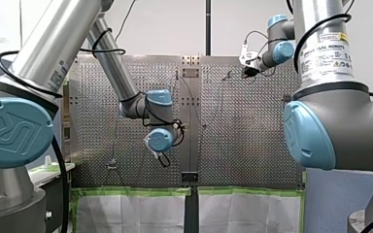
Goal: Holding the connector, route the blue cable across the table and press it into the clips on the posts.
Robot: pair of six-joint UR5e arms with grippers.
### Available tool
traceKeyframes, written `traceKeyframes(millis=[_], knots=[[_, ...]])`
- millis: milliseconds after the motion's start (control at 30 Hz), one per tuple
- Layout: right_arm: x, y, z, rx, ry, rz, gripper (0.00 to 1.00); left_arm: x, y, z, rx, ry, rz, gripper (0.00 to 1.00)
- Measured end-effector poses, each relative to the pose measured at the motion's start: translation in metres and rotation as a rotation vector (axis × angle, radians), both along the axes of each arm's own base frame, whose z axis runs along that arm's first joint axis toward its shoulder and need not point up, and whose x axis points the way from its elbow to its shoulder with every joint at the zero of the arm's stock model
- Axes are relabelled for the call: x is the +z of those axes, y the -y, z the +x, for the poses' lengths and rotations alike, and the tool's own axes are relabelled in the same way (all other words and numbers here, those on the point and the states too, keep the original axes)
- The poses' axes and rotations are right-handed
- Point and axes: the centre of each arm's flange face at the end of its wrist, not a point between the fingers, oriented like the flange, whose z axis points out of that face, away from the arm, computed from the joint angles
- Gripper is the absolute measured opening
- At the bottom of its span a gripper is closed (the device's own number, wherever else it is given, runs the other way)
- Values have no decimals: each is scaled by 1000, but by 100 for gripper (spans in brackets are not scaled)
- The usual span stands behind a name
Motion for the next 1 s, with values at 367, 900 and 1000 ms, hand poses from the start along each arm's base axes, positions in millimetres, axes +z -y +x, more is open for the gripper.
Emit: traceKeyframes(millis=[367, 900, 1000], knots=[[0, 0, 0, 2, -1, 1, 0, -22, -26, -28, 36, 11, 105, 100], [-1, 0, 0, -1, -2, 2, 0, -51, -65, -79, 51, -16, 299, 100], [-1, 0, 0, -2, -3, 2, 0, -57, -74, -90, 50, -38, 334, 100]])
